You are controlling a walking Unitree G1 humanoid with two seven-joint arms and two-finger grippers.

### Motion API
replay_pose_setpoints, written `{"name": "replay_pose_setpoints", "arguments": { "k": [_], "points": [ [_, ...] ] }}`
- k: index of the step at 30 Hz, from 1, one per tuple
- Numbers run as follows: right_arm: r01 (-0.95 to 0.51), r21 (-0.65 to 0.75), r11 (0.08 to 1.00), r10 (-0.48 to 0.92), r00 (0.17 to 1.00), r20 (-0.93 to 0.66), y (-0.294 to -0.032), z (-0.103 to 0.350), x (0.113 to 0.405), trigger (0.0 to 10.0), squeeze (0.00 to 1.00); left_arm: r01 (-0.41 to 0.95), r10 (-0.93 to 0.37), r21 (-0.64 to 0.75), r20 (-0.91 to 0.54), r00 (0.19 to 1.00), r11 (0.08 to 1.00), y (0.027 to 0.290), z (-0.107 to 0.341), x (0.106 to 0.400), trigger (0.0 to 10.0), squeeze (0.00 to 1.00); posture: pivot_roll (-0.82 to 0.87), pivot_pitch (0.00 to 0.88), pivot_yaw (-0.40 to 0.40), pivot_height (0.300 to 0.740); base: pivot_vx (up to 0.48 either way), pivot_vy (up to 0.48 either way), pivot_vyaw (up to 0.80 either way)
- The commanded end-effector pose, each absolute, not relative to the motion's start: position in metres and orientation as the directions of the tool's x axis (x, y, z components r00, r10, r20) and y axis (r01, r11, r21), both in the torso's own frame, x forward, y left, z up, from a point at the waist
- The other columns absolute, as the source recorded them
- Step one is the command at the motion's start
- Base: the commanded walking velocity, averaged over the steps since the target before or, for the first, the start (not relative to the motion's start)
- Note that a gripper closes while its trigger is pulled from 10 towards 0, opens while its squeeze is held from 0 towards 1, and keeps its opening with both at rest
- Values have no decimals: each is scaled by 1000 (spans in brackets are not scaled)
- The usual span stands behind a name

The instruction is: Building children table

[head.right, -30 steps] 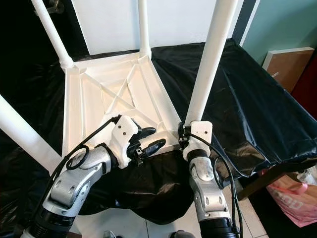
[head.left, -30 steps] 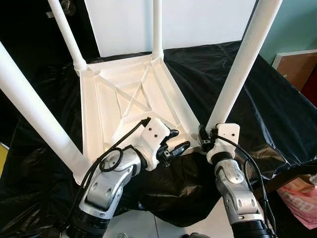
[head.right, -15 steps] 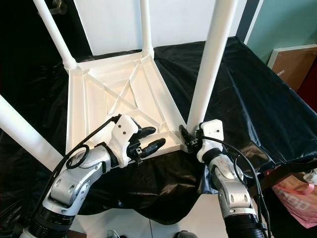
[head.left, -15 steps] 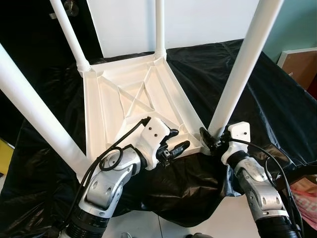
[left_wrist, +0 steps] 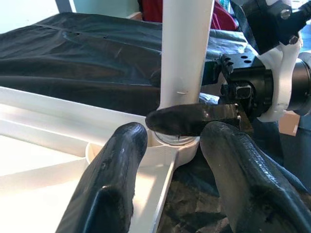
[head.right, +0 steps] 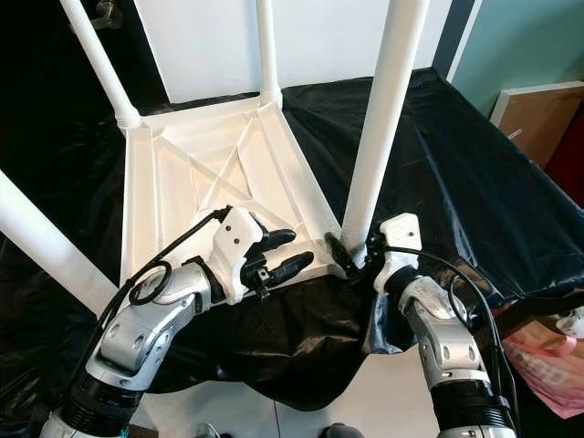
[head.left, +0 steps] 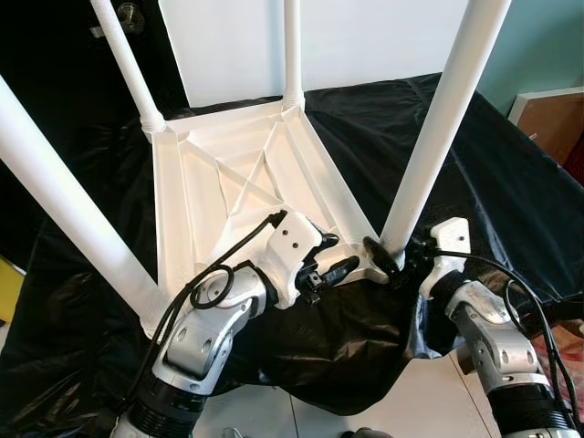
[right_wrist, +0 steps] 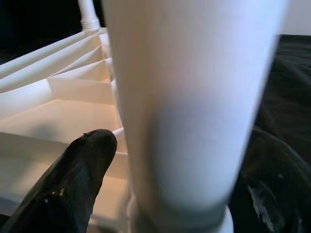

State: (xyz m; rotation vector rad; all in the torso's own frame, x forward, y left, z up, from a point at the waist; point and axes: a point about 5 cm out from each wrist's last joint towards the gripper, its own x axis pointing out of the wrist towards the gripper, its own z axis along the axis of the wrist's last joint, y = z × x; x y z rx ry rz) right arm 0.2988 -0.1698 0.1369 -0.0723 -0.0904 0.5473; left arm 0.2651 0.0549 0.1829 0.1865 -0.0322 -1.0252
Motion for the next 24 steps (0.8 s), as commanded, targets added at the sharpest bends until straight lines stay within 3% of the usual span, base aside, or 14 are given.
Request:
{"name": "replay_pose_setpoints", "arguments": {
  "k": [1, 4, 22, 23, 24],
  "points": [
    [-539, -84, 838, 544, 837, 56, -164, 132, 298, 10000, 0, 863, -868, 166, -67, 492, 477, 56, 181, 264, 10000, 0, -150, 71, -19, 740, 0, 0, 0],
    [-570, -82, 818, 575, 815, 67, -151, 135, 302, 10000, 0, 843, -848, 144, -40, 528, 518, 58, 185, 266, 10000, 0, -136, 66, -16, 740, 0, 0, 0],
    [-599, -80, 797, 604, 794, 72, -139, 134, 310, 10000, 0, 782, -789, 167, -41, 614, 600, 81, 187, 274, 10000, 0, -106, 55, -22, 740, 0, 0, 0],
    [-602, -85, 794, 607, 792, 66, -138, 132, 309, 7961, 0, 780, -786, 170, -43, 617, 603, 83, 186, 274, 10000, 0, -104, 48, -23, 740, 0, 0, 0],
    [-599, -90, 795, 605, 794, 61, -138, 130, 308, 0, 0, 777, -784, 172, -43, 620, 605, 84, 187, 274, 10000, 0, -108, 51, -25, 740, 0, 0, 0]
  ]
}}
